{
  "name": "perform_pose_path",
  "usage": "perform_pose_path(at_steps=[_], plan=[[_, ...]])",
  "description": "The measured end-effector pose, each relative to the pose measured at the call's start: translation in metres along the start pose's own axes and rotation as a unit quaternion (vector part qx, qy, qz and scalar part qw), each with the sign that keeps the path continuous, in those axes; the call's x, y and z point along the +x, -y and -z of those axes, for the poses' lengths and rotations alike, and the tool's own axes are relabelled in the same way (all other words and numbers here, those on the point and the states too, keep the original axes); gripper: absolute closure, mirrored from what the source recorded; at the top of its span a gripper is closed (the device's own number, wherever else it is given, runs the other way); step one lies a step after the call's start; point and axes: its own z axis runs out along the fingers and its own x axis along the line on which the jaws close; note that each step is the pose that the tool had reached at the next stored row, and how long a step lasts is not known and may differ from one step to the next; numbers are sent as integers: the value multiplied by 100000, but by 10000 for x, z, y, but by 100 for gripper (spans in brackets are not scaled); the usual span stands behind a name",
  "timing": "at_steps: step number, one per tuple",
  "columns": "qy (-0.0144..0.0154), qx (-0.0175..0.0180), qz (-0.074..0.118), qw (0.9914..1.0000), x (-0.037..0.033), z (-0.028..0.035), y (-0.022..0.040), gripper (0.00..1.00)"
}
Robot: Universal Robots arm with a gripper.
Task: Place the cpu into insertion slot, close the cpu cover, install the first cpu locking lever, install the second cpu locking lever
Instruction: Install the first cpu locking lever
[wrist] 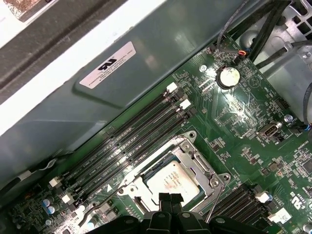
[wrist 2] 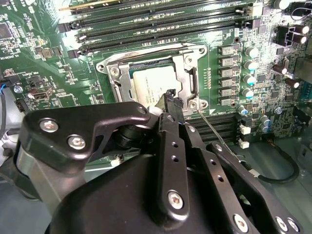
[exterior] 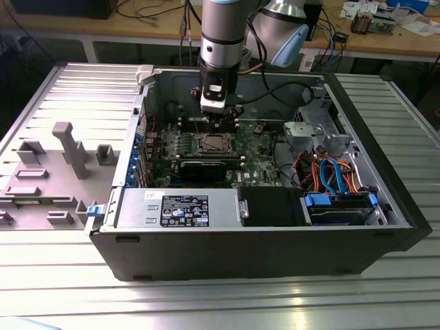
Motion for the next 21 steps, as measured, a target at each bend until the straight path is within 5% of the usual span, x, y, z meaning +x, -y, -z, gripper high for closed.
perform_pose_path(at_steps=[21], plan=[[16, 25, 1236, 99992, 0, 0, 0, 89]])
